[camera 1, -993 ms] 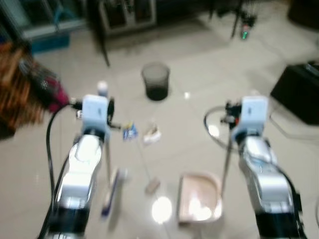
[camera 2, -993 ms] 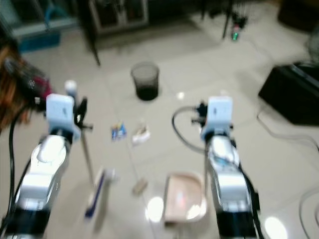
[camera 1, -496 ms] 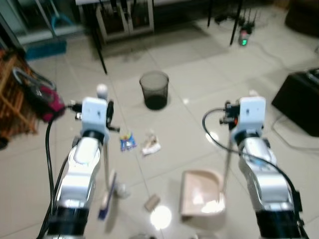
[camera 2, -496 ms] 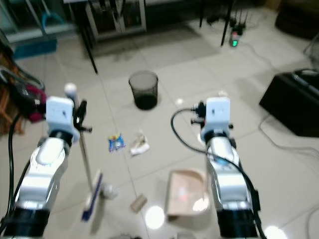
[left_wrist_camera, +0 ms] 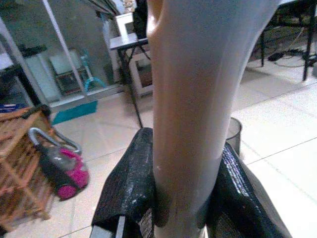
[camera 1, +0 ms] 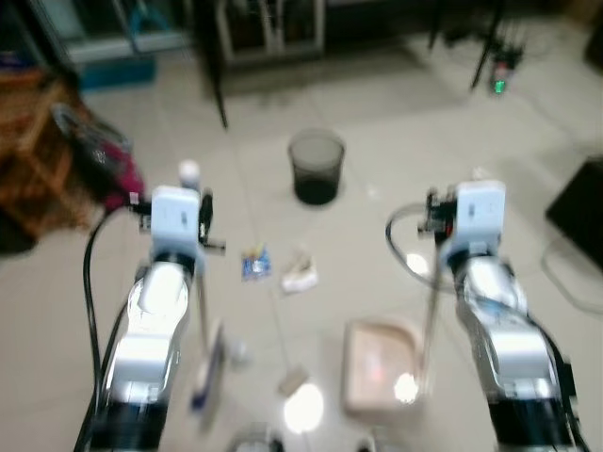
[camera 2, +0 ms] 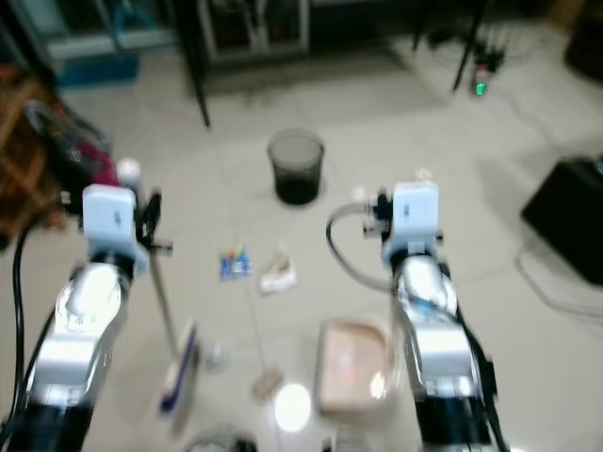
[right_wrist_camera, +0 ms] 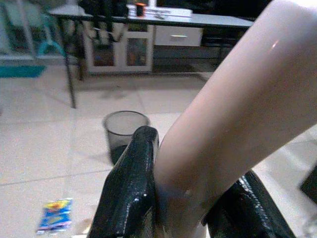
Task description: Sweep floor
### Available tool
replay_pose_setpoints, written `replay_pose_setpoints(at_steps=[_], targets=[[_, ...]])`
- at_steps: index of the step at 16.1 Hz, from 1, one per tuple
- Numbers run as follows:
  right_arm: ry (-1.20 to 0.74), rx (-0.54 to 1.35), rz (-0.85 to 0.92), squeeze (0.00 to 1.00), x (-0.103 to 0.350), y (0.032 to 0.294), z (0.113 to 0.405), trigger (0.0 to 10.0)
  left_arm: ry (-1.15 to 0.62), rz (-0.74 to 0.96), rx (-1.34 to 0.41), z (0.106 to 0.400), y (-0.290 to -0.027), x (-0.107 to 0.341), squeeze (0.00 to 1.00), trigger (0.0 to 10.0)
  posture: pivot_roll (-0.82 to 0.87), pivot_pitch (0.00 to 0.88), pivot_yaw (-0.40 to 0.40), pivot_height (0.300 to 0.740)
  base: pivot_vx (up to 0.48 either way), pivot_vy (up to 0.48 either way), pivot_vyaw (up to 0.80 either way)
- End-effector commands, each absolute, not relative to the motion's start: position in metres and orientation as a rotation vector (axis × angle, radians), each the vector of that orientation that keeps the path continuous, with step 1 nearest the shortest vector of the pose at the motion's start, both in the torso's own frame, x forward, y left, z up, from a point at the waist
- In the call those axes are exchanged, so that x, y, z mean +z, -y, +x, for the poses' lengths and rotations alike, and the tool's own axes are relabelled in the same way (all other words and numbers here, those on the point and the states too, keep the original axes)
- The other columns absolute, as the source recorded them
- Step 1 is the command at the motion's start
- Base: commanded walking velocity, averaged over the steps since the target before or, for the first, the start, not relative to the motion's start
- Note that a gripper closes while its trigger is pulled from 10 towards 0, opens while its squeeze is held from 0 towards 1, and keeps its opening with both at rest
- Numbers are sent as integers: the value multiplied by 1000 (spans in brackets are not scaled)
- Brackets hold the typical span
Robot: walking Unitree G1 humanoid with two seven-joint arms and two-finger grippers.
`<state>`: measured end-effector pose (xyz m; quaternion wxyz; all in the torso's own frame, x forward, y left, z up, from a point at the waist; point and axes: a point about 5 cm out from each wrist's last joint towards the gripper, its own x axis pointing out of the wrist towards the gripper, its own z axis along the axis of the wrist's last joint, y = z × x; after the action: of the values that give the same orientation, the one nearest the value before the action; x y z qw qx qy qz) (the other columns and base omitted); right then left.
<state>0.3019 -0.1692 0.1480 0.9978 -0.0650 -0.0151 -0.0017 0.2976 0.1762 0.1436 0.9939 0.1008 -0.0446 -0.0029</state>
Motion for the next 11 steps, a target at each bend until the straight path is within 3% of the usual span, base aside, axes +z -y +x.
replay_pose_setpoints(at_steps=[1,11], targets=[[61,-7,-151,0,153,171,302,10000,129,211,-1,298,-176,150,0,10000,-118,83,64,740,0,0,0],[48,8,-172,0,146,167,302,10000,123,222,-3,294,-180,148,0,10000,-110,75,62,740,0,0,0]])
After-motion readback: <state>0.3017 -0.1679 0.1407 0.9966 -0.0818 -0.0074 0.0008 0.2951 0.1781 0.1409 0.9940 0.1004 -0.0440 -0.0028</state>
